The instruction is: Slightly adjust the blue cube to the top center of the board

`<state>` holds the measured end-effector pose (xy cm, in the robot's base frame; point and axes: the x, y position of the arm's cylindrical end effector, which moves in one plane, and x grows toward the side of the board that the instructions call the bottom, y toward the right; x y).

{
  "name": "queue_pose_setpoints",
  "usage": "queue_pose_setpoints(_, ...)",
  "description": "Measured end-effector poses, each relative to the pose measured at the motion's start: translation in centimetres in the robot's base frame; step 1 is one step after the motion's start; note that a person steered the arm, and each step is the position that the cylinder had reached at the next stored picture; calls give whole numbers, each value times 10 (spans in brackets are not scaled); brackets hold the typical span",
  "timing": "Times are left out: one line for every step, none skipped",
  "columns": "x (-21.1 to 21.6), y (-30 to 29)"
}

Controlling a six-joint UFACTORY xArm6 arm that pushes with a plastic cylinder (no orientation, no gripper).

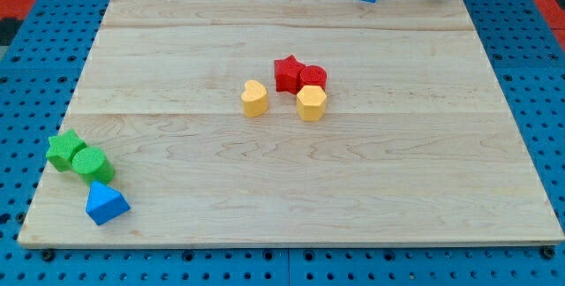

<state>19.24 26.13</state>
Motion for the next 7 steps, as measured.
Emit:
queue_pose_setpoints(-1,-22)
queue_pose_setpoints(7,-127)
queue_pose_setpoints(64,-255)
queue_pose_setpoints(37,-288)
queue_pose_setpoints(2,-300)
queue_pose_setpoints(0,-280)
queue_pose_setpoints(42,-255)
